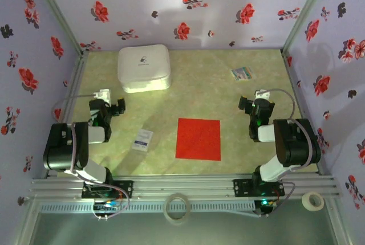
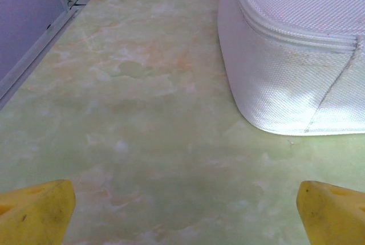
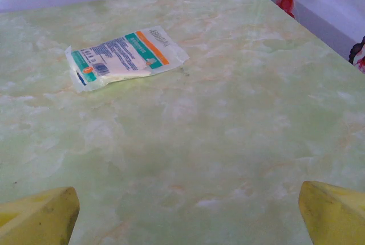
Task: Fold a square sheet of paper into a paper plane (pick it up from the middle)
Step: Move the square sheet of paper to the center of the table.
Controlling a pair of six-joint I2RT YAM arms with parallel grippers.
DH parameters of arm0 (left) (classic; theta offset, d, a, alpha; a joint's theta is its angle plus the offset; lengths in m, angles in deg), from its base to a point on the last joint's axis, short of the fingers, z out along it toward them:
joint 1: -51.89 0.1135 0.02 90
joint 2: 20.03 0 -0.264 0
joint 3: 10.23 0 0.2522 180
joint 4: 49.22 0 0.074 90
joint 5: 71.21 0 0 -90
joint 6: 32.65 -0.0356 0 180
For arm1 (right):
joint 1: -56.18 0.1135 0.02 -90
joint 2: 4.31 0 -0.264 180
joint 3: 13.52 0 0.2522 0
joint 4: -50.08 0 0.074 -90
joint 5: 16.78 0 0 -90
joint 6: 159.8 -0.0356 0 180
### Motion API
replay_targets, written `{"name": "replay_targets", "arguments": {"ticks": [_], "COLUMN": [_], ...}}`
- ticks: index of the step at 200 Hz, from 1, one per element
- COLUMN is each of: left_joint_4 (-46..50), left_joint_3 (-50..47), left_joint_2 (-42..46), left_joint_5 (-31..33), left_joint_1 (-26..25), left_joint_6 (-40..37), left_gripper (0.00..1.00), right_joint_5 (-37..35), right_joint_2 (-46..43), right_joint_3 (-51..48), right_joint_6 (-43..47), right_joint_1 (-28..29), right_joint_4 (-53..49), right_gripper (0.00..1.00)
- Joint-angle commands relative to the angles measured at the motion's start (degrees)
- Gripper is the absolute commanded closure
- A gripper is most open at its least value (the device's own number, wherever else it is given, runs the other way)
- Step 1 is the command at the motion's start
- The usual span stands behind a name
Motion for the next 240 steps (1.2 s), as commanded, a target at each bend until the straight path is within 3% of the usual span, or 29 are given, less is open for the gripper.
{"name": "replay_targets", "arguments": {"ticks": [1,172,206,240], "left_joint_4": [-1.32,-4.40,-1.09,8.99], "left_joint_3": [0.92,-1.13,-1.54,-1.10], "left_joint_2": [-0.07,0.89,5.72,17.39], "left_joint_5": [-0.63,0.65,1.70,4.61], "left_joint_1": [0.23,0.26,0.27,0.28], "left_joint_6": [0.17,0.37,0.37,4.22], "left_gripper": [0.00,0.00,0.00,0.00], "right_joint_5": [0.62,5.04,5.90,5.30], "right_joint_2": [-0.49,-0.69,-1.30,-5.95], "right_joint_3": [1.22,0.65,-0.12,0.50], "right_joint_6": [-0.30,0.70,1.31,1.24], "right_joint_1": [-0.31,-1.10,-0.86,-0.75], "right_joint_4": [0.19,1.17,2.06,-2.64], "right_gripper": [0.01,0.01,0.01,0.01]}}
